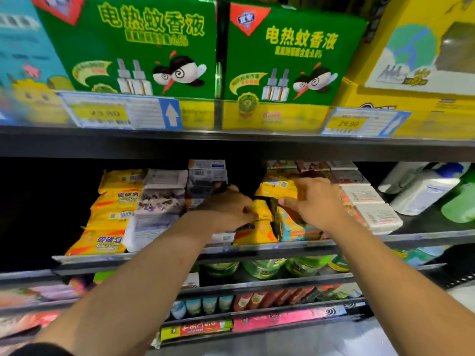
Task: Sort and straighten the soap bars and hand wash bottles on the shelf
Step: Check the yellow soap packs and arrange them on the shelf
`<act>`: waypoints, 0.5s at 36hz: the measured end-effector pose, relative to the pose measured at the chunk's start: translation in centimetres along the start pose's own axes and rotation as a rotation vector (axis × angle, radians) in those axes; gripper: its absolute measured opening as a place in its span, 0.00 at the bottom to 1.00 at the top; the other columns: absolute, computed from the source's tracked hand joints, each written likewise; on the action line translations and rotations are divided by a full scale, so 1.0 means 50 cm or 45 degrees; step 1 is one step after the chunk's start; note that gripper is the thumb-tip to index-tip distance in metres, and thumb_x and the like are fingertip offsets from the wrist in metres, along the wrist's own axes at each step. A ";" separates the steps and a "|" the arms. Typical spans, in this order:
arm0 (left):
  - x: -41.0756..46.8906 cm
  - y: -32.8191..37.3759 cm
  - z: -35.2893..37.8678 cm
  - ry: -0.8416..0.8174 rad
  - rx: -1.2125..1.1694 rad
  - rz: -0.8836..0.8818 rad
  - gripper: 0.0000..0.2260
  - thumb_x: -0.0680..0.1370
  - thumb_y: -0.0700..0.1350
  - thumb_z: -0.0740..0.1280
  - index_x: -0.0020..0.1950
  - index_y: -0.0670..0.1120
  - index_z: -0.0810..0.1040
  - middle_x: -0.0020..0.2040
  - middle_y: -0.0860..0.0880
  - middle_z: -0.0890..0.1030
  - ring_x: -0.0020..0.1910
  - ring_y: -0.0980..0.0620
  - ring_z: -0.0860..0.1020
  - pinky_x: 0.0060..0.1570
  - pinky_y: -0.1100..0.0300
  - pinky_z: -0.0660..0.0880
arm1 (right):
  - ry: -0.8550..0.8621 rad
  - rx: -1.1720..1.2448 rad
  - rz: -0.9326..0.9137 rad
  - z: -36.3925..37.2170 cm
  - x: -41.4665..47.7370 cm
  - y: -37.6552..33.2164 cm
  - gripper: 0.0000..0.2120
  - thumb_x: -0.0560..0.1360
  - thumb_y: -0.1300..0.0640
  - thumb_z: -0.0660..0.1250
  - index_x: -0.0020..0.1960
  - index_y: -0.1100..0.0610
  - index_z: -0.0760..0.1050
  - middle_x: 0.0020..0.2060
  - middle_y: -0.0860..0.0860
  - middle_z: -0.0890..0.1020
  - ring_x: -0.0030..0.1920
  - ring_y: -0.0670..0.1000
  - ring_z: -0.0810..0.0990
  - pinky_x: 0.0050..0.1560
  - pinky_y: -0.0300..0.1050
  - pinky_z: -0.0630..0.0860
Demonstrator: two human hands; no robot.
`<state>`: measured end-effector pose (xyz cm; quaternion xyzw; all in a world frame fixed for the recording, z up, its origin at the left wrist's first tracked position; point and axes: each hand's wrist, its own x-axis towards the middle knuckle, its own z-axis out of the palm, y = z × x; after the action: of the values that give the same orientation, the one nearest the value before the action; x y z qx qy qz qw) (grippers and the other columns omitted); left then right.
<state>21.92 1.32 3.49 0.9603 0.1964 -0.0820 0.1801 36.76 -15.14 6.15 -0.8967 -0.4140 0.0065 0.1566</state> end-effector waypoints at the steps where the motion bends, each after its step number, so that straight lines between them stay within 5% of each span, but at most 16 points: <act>1: -0.004 -0.006 0.001 0.010 -0.028 0.031 0.14 0.79 0.62 0.61 0.42 0.55 0.77 0.51 0.52 0.69 0.57 0.47 0.69 0.60 0.47 0.72 | -0.047 -0.001 -0.004 0.007 0.009 -0.011 0.19 0.72 0.37 0.72 0.52 0.51 0.83 0.45 0.54 0.85 0.52 0.60 0.81 0.54 0.54 0.76; 3: -0.016 -0.021 0.000 0.069 -0.048 0.115 0.13 0.80 0.57 0.62 0.41 0.53 0.76 0.48 0.53 0.72 0.56 0.50 0.70 0.57 0.49 0.73 | -0.125 -0.044 -0.006 0.022 0.028 -0.032 0.19 0.73 0.36 0.71 0.48 0.52 0.81 0.44 0.53 0.85 0.51 0.60 0.81 0.56 0.57 0.75; 5: -0.031 -0.045 0.003 0.152 -0.018 0.098 0.10 0.81 0.53 0.60 0.51 0.52 0.79 0.57 0.54 0.76 0.63 0.50 0.69 0.62 0.50 0.71 | -0.185 -0.141 -0.002 0.029 0.044 -0.059 0.18 0.75 0.37 0.69 0.46 0.53 0.79 0.45 0.55 0.83 0.53 0.61 0.80 0.57 0.54 0.73; 7: -0.049 -0.074 0.005 0.252 0.043 0.015 0.13 0.82 0.53 0.57 0.64 0.55 0.76 0.69 0.55 0.71 0.71 0.50 0.65 0.68 0.52 0.65 | -0.285 -0.231 -0.009 0.031 0.056 -0.085 0.19 0.78 0.40 0.66 0.40 0.55 0.73 0.42 0.55 0.79 0.53 0.61 0.80 0.46 0.48 0.70; 10: -0.071 -0.116 0.002 0.293 0.138 -0.100 0.24 0.81 0.58 0.57 0.77 0.58 0.60 0.79 0.55 0.58 0.77 0.49 0.56 0.74 0.52 0.54 | -0.442 -0.318 -0.039 0.043 0.074 -0.116 0.21 0.82 0.43 0.61 0.35 0.53 0.67 0.39 0.53 0.77 0.51 0.60 0.80 0.44 0.46 0.67; 15: -0.084 -0.162 0.021 0.269 0.120 -0.210 0.34 0.76 0.71 0.44 0.80 0.60 0.48 0.81 0.56 0.46 0.80 0.50 0.43 0.77 0.44 0.44 | -0.464 -0.266 -0.066 0.083 0.109 -0.129 0.11 0.80 0.49 0.64 0.42 0.53 0.74 0.42 0.53 0.80 0.48 0.59 0.80 0.47 0.48 0.74; 18: -0.087 -0.159 0.040 0.293 0.217 -0.226 0.42 0.69 0.72 0.33 0.81 0.58 0.46 0.82 0.56 0.42 0.80 0.50 0.38 0.76 0.40 0.43 | -0.503 -0.257 -0.014 0.101 0.129 -0.134 0.17 0.79 0.50 0.65 0.33 0.51 0.69 0.39 0.50 0.78 0.43 0.55 0.77 0.54 0.52 0.76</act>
<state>14.57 5.86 0.15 0.9541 0.2920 -0.0033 0.0663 35.33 -4.89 4.04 -0.8868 -0.4402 0.1394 -0.0181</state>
